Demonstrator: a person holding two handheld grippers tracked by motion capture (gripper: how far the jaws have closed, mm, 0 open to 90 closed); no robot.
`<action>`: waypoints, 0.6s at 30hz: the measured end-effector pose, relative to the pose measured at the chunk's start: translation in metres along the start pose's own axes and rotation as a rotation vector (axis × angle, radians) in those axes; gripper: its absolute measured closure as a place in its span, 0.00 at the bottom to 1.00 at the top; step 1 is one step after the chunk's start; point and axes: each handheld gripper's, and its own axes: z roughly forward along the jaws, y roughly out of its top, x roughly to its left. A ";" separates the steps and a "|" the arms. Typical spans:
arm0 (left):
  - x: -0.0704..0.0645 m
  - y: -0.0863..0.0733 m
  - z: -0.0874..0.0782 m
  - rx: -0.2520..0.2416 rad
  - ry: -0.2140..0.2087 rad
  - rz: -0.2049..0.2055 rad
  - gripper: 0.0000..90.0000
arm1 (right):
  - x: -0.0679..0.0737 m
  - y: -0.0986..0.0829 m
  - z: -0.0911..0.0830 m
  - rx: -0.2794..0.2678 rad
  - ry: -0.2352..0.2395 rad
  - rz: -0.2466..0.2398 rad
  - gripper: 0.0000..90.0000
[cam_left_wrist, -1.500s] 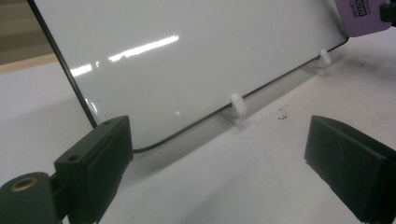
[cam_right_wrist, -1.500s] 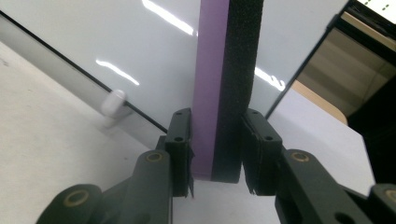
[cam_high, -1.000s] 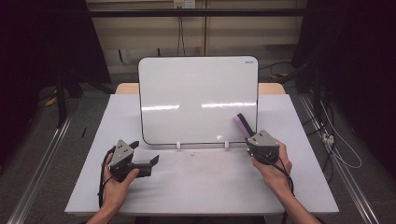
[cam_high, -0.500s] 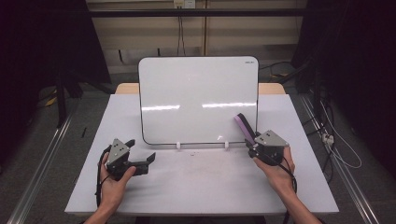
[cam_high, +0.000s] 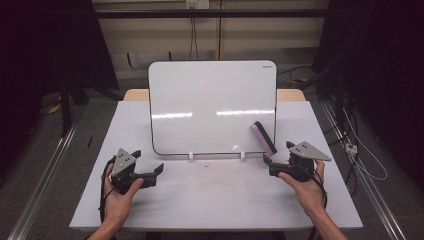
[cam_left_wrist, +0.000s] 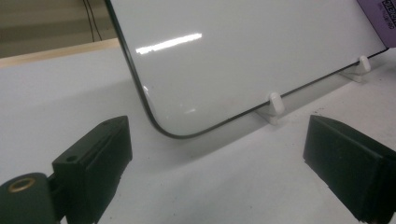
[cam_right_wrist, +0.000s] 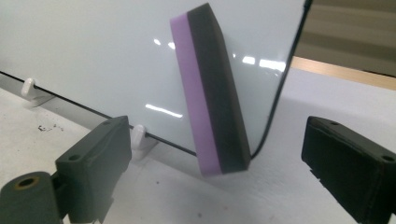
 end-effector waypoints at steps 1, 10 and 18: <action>0.001 0.000 -0.002 0.008 0.006 0.010 0.09 | -0.001 -0.001 -0.002 -0.004 0.000 0.004 0.09; -0.004 -0.001 -0.015 -0.001 0.020 0.032 0.07 | -0.006 -0.013 -0.018 -0.041 -0.015 0.036 0.05; -0.003 -0.006 -0.020 -0.015 0.031 0.011 0.07 | -0.010 -0.030 -0.031 -0.029 -0.050 0.064 0.05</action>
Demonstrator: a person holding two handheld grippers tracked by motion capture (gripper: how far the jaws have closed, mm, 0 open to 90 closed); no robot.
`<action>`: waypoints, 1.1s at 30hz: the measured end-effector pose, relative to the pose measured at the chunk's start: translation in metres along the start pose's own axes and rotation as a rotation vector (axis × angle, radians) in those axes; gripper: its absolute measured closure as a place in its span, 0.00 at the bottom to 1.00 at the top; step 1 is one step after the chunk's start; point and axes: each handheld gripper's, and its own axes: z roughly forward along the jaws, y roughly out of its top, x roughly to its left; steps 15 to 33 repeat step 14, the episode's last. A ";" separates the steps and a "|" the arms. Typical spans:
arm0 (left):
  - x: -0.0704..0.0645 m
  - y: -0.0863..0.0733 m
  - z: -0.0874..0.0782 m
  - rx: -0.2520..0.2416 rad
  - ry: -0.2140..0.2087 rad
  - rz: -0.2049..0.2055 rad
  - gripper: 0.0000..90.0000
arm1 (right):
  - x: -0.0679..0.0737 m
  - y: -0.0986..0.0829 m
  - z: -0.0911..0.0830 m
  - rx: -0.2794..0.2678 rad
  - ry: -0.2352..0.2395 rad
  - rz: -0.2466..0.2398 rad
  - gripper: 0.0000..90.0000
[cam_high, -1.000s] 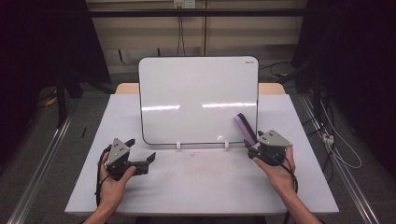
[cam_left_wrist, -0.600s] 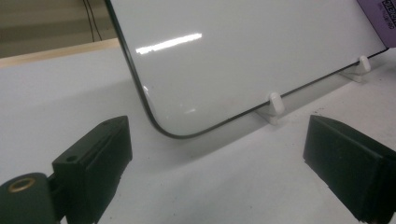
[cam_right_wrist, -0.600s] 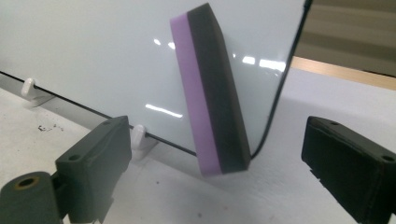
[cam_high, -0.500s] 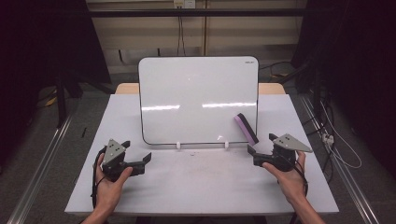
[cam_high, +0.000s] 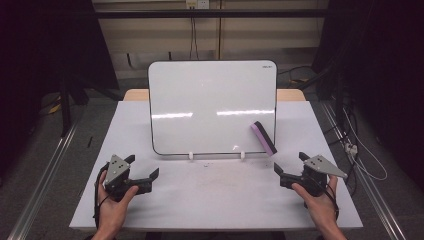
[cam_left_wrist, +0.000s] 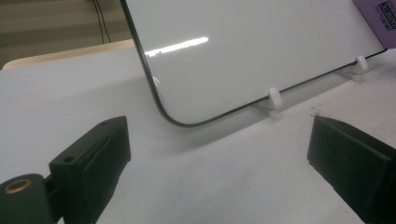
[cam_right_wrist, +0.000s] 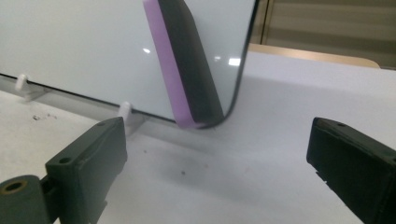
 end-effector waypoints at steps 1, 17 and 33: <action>0.000 -0.001 0.001 -0.013 0.003 -0.015 0.07 | -0.001 -0.002 -0.001 0.004 -0.006 0.006 0.05; 0.003 -0.006 -0.005 -0.017 0.031 -0.004 0.06 | -0.006 -0.015 -0.012 -0.023 -0.040 0.036 0.06; 0.003 -0.006 -0.005 -0.017 0.031 -0.004 0.06 | -0.006 -0.015 -0.012 -0.023 -0.040 0.036 0.06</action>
